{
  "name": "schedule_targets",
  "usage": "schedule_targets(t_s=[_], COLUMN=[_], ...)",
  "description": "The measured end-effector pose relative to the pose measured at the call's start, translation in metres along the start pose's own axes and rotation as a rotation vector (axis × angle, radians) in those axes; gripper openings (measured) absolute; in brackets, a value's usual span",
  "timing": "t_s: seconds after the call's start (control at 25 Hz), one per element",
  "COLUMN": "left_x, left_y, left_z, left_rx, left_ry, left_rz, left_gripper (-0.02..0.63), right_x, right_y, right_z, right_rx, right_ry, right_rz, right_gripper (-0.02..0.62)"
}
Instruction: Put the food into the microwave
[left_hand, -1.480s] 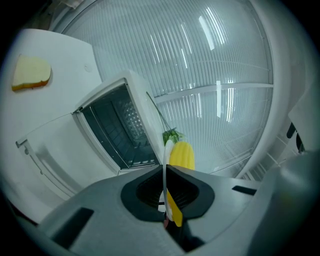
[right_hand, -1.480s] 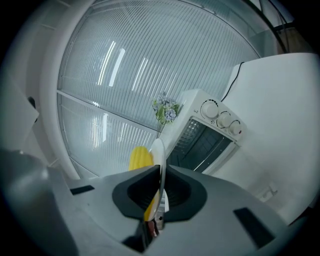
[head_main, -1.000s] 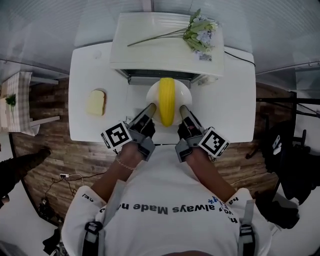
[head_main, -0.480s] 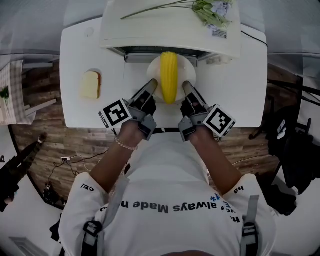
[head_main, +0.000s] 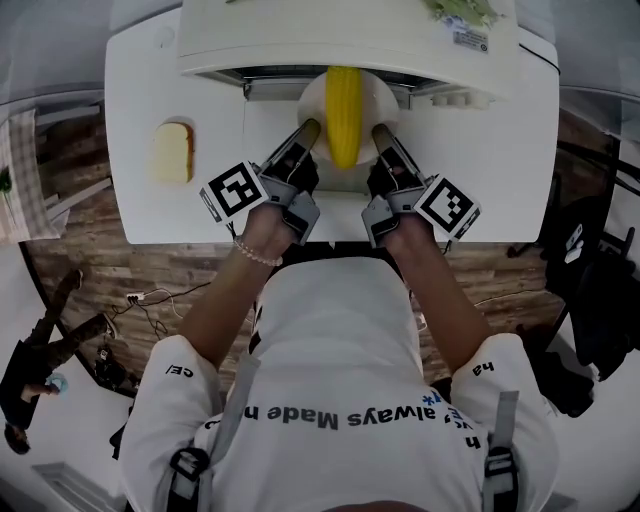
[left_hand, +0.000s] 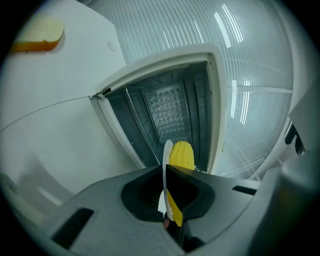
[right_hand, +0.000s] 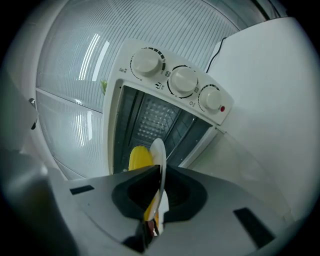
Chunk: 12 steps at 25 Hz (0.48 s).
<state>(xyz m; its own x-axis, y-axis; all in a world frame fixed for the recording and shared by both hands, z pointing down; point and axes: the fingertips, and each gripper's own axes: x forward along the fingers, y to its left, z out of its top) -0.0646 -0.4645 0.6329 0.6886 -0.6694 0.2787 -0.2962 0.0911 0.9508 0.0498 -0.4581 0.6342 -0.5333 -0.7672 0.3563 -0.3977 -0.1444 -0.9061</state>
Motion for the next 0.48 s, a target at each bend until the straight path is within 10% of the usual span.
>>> schedule_targets(t_s=[0.48], left_x=[0.022], left_y=[0.042], left_z=[0.010], left_rx=[-0.035], left_ry=[-0.025], left_rz=[0.003], left_gripper=[0.017], right_x=[0.032], right_y=[-0.039], right_z=[-0.003], right_rx=[0.016], right_ry=[0.001], right_rz=[-0.026], right_gripper=[0.025])
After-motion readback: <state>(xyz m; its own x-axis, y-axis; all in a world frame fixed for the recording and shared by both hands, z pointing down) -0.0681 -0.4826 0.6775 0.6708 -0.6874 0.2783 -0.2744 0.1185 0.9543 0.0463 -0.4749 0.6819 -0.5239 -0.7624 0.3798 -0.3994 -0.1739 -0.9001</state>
